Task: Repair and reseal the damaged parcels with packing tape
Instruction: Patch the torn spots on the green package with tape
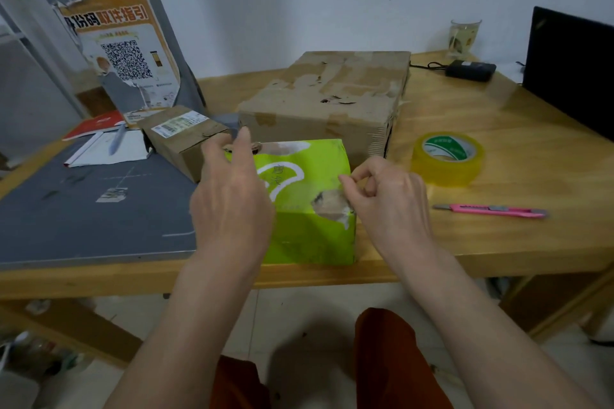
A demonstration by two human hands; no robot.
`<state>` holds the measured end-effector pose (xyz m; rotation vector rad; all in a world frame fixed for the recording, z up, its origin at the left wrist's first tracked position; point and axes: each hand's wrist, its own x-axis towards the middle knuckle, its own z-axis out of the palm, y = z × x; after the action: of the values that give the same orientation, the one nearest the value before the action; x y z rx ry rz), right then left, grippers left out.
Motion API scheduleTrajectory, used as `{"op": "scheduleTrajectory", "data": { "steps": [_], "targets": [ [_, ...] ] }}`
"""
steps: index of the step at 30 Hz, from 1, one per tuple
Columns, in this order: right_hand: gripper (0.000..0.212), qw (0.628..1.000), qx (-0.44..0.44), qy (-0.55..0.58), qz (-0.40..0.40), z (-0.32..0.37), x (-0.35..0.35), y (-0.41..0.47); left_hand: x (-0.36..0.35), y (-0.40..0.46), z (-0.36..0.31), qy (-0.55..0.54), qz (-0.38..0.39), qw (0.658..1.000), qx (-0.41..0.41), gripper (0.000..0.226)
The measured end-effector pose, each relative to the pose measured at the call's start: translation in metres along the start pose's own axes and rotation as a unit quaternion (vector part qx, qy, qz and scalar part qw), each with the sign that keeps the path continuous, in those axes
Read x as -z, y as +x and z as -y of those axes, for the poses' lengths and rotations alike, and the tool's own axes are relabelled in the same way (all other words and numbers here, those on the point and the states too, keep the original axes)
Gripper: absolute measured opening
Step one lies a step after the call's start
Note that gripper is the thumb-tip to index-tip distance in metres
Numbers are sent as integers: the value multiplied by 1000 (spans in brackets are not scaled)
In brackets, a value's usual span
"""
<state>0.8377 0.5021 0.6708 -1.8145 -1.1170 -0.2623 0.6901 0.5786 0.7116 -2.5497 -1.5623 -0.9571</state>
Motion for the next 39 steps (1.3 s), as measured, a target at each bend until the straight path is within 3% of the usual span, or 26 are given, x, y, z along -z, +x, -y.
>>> {"op": "scheduleTrajectory", "data": {
  "steps": [2,4,7,10,18,20,23,27,31,35,37,39],
  "targets": [
    [18,1000,-1,2,4,1,1,0,-4,-10,-2,-89,-51,989,-105,53],
    [16,1000,-13,6,15,2,2,0,-16,-30,-11,-118,-7,970,-214,49],
    [22,998,-45,36,18,3,3,0,-31,-53,-22,-3,78,956,-284,74],
    [25,998,-44,40,9,-2,0,-1,-29,-53,-25,73,107,955,-268,90],
    [24,994,-62,90,19,-6,-2,-3,-20,-46,-29,114,123,972,-162,87],
    [22,991,-66,112,8,-7,-4,-4,-23,-49,-30,106,139,964,-198,86],
    [18,983,-89,161,6,-8,-8,-8,-34,-51,-22,94,99,956,-260,89],
    [15,970,-122,210,14,-10,-16,-11,-32,-49,-25,98,105,957,-252,93],
    [15,961,-189,180,93,-23,-19,-32,-33,-50,-22,66,83,958,-267,92],
    [12,959,-184,213,-13,-23,-4,-30,-35,-52,-22,74,76,957,-268,92],
    [13,948,-163,273,-17,-3,1,-30,-38,-52,-22,74,71,958,-269,85],
    [29,936,-165,307,47,20,1,-44,-40,-52,-21,62,48,958,-276,69]
  ]
}}
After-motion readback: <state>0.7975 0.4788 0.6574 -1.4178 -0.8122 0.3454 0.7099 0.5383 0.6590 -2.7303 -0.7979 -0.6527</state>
